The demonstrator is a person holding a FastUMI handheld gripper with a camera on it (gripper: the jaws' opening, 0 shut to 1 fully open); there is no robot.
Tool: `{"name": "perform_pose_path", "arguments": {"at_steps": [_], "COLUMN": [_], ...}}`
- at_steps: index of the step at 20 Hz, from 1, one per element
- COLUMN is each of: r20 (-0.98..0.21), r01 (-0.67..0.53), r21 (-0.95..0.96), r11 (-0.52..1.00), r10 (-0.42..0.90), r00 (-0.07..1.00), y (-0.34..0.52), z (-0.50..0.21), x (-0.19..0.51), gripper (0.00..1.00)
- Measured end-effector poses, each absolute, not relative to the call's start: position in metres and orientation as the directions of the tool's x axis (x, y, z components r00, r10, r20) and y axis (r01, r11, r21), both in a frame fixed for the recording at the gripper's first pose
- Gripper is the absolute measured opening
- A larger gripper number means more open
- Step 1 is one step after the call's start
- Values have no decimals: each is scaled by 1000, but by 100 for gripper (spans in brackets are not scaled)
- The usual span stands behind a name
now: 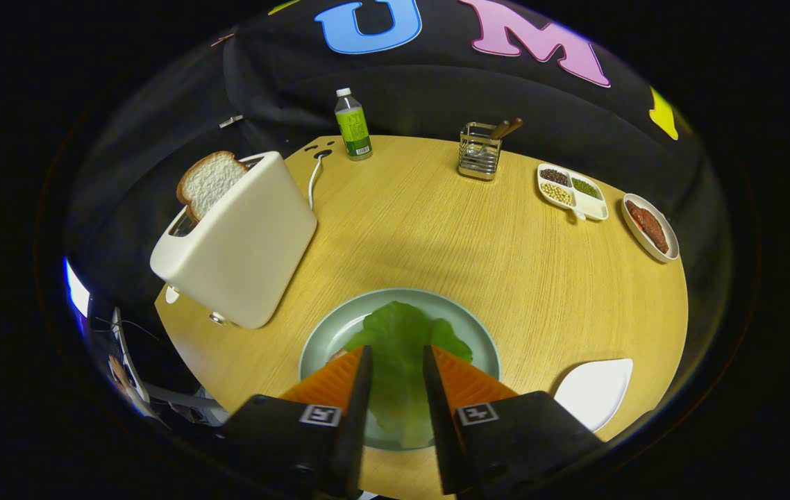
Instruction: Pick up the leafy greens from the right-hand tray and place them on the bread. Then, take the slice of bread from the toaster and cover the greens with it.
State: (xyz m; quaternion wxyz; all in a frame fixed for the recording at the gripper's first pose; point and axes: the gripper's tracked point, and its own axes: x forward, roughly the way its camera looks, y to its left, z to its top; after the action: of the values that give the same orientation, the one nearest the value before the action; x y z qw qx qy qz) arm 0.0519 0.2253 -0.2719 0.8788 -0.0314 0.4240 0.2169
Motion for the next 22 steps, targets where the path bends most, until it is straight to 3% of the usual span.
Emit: {"name": "perform_pose_path", "arguments": {"at_steps": [3,13,22], "r20": [-738,-557,-472], "r01": [-413,-486,-622], "r21": [120,80,15], "r11": [903,870,783], "r10": [359,444,554], "r00": [571,702,686], "y": [229,267,363], "z": [-267,-162,-102], "x": [54,68,69], "gripper": [100,99,99]}}
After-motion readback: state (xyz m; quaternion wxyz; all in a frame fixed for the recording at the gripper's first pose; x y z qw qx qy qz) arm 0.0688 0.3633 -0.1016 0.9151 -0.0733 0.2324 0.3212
